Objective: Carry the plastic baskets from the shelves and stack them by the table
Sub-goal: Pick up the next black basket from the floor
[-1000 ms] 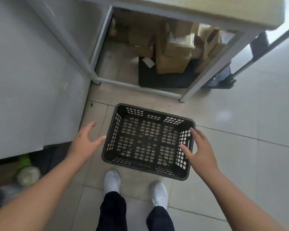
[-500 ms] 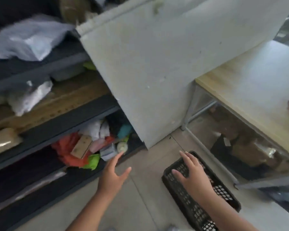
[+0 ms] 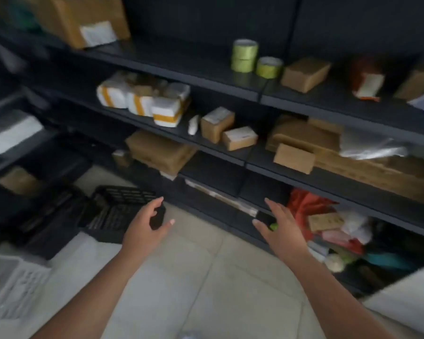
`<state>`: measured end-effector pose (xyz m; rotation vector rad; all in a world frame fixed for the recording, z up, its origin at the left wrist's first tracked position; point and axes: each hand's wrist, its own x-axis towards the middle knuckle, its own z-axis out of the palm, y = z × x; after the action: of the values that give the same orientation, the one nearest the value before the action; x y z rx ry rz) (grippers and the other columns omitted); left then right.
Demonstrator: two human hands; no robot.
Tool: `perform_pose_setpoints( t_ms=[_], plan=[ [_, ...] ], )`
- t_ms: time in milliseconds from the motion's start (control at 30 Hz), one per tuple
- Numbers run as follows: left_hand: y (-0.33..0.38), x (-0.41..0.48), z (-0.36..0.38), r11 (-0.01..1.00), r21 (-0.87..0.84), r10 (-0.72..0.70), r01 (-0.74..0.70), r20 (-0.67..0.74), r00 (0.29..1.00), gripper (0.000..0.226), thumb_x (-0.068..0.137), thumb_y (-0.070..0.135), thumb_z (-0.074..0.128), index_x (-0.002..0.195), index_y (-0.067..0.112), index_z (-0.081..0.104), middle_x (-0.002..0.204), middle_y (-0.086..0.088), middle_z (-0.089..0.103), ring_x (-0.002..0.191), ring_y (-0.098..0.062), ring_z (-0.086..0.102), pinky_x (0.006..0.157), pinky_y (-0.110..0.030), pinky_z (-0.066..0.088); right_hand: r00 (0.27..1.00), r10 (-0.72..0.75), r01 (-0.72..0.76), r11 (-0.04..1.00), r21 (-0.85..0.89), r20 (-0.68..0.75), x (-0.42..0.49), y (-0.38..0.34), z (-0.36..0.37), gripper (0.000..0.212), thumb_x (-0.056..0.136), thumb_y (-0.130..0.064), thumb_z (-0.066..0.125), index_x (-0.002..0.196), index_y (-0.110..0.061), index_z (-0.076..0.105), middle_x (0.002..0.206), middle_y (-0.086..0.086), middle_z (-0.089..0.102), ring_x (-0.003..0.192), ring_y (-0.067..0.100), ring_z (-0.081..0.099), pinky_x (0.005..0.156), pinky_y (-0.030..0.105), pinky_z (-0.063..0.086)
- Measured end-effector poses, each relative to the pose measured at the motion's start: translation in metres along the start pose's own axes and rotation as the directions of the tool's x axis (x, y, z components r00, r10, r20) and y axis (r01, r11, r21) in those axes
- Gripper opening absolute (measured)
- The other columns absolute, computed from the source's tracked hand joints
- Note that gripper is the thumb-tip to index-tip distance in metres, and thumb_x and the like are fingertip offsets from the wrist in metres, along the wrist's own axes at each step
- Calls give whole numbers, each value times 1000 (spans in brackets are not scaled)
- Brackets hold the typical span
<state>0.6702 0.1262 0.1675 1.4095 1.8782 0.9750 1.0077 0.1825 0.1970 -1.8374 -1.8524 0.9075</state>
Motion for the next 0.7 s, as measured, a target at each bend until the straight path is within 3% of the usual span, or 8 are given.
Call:
perform_pose_setpoints(
  t_ms=[167,267,333,467,700],
  plan=[
    [-70,-1,-120,986,-26,-169,167,-216,962,55,85,32,75,122,56,43,140,5,55,120,-14,56,100,-31,43,980,-132,129,991,29,150,46,-115,101,72,86,-46,68,149,-25,39,148,10,44,136,25,41,112,40,36],
    [-107,4,-170,963,-32,-262,267,-329,907,55,86,33,74,134,39,49,136,5,55,117,-16,56,100,-33,44,963,-136,121,990,78,233,73,-170,155,69,89,-39,67,150,-25,38,151,10,42,135,25,45,111,38,37],
    [-130,12,-195,944,-46,-319,326,-381,868,56,86,35,73,136,38,49,136,5,56,115,-16,57,98,-37,46,946,-152,126,986,106,286,94,-197,190,66,92,-34,65,151,-25,37,149,9,45,131,23,49,109,40,40],
    [-178,47,-230,905,-54,-404,422,-421,812,55,85,40,73,133,42,48,135,7,59,113,-16,59,94,-40,50,919,-154,116,985,124,364,148,-231,259,65,93,-31,64,151,-27,34,149,8,45,133,23,47,110,45,40],
    [-286,167,-258,829,-24,-510,558,-442,738,58,83,35,76,137,27,55,133,0,60,106,-16,62,90,-36,50,885,-34,9,998,55,464,270,-248,389,66,96,-23,58,154,-21,26,155,11,39,135,28,46,108,39,39]
  ],
)
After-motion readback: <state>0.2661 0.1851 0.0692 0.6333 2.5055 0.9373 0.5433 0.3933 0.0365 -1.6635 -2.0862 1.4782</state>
